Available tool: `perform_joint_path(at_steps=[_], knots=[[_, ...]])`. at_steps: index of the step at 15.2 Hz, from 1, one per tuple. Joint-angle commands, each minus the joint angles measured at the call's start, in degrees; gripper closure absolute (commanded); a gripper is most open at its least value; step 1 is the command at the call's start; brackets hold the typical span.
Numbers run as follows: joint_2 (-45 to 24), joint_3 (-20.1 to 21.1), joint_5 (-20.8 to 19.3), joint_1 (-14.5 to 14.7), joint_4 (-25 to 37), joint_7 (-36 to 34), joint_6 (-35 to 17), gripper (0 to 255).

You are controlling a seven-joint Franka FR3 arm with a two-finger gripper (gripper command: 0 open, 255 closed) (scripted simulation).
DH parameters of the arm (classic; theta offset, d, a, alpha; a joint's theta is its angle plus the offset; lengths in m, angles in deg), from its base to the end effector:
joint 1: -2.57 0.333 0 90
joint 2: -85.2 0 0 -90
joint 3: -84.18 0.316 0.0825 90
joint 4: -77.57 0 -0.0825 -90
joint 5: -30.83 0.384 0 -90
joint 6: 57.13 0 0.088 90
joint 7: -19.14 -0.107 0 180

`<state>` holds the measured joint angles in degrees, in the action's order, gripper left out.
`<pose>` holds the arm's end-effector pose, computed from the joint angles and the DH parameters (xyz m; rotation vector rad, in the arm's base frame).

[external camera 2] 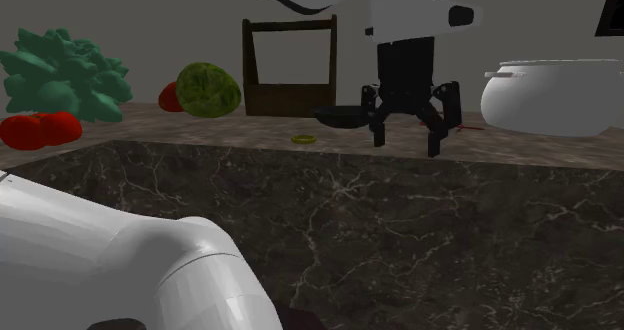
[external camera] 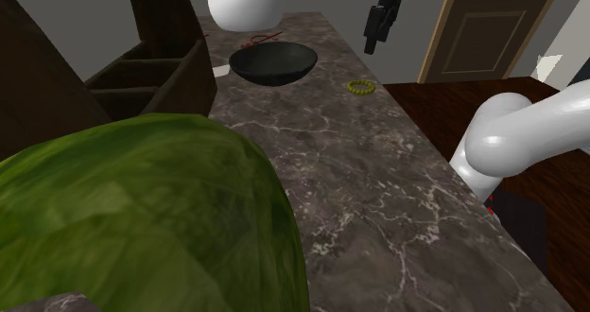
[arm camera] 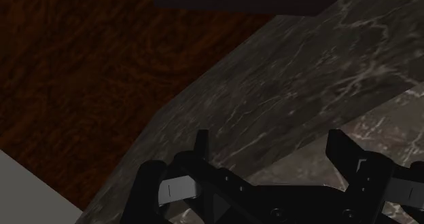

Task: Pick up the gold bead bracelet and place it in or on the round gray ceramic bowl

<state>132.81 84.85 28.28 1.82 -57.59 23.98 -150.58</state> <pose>0.3009 -0.0037 0.6085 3.0775 0.1233 0.1548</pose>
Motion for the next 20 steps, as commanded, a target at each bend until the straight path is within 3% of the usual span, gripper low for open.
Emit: perform_joint_path(at_steps=[1,16,20], knots=[[0.00,0.00,0.00,0.00,0.00,0.00,0.00,0],[-5.47,10.82,18.04,8.81,9.61,-11.73,9.55,0],[-4.91,11.55,18.90,9.18,7.18,-11.92,7.69,0]])
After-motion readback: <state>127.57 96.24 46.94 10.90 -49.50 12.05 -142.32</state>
